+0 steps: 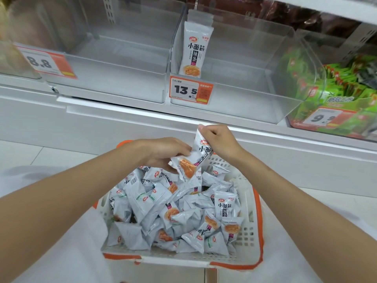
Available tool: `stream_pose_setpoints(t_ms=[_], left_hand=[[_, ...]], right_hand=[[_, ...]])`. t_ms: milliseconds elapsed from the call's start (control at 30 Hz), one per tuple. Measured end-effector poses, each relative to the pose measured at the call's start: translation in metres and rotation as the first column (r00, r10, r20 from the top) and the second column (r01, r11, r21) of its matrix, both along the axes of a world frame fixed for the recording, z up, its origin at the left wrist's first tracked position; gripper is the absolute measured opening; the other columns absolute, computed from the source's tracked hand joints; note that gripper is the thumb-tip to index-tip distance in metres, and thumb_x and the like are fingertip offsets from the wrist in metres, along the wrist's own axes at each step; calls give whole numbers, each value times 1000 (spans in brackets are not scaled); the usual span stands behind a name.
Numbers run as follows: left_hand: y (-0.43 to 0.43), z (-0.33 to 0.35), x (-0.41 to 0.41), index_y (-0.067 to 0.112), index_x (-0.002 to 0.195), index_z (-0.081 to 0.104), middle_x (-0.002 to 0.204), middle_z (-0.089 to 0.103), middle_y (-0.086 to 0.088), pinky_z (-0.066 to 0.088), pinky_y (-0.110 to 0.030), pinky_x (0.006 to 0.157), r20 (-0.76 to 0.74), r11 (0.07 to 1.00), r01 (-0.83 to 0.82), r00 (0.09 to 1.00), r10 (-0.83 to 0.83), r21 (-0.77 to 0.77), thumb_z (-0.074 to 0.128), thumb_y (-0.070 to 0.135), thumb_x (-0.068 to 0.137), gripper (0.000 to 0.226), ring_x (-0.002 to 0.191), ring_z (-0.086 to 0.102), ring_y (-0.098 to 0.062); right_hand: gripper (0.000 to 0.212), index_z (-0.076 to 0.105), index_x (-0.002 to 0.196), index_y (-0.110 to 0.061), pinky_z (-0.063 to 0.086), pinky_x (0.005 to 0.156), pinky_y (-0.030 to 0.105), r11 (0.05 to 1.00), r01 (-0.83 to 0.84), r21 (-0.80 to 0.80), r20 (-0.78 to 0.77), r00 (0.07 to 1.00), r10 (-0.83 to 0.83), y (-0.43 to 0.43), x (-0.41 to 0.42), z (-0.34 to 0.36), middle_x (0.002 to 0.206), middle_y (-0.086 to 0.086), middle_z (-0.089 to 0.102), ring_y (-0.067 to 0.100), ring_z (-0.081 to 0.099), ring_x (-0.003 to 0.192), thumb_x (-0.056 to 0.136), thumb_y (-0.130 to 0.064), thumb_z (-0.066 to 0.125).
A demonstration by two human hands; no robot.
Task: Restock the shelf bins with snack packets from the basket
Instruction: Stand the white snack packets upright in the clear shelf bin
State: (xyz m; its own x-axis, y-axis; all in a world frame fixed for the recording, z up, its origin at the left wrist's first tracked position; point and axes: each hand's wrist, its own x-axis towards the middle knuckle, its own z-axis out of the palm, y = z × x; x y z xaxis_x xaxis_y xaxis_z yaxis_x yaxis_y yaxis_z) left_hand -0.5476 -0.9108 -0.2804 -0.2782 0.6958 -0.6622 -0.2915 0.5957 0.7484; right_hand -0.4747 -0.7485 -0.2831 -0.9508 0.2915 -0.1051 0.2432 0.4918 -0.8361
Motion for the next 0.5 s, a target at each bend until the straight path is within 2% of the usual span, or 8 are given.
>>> stream_pose_setpoints(t_ms=[67,100,133,200,300,367,433,500], left_hand=[[1,4,3,19,136,49,127,61,-1,54,-40,90,26,998,52,998,-53,27,46,56,95,56,109,61,-13],[1,5,6,22,136,47,125,59,5,55,-36,87,-20,993,119,993,-119,24,46,68,86,68,110,60,-10],[1,5,9,21,132,50,120,62,5,56,-34,86,-91,984,176,980,-174,15,49,71,78,73,106,63,-8],[2,0,15,17,114,60,99,68,2,59,-28,77,-233,983,180,958,-166,38,60,59,79,55,89,67,-5],[3,-5,13,15,93,64,77,68,3,55,-21,58,-323,991,61,946,-20,117,64,34,91,19,66,66,-3],[4,-5,9,14,89,65,73,68,2,55,-22,57,-354,991,50,935,-3,125,66,29,91,15,63,66,-6],[5,-6,10,14,88,65,72,68,1,53,-20,53,-372,990,58,928,-6,129,68,26,89,13,60,65,-8],[6,-7,12,17,82,63,66,66,3,44,-14,44,-407,990,53,913,6,133,70,24,88,12,51,60,-3]], right_hand=[[55,28,52,-18,21,47,23,999,13,48,-48,999,-11,0,-1,-3,48,-4,23,7,18,43,101,-28,51],[55,28,52,-18,20,48,24,998,30,60,-68,997,-26,0,-1,-4,48,-5,23,8,19,43,101,-27,52],[55,29,52,-18,20,48,25,997,53,63,-95,994,-47,1,-2,-5,47,-5,23,8,19,43,100,-27,52],[54,32,51,-18,21,48,26,988,143,57,-138,981,-134,4,-3,-6,47,-4,27,8,24,44,100,-27,53],[50,48,55,-8,30,49,29,952,307,6,-143,942,-303,16,-4,-14,51,7,48,21,45,51,99,-31,54],[52,50,60,2,33,48,36,943,329,47,-167,934,-317,22,-1,-21,56,16,55,32,48,52,99,-34,53],[53,50,63,4,35,48,39,947,306,101,-202,938,-282,23,1,-26,57,20,55,38,50,54,99,-34,53],[51,49,62,3,32,48,34,951,287,112,-236,937,-255,23,1,-25,54,14,51,30,44,50,100,-32,53]])
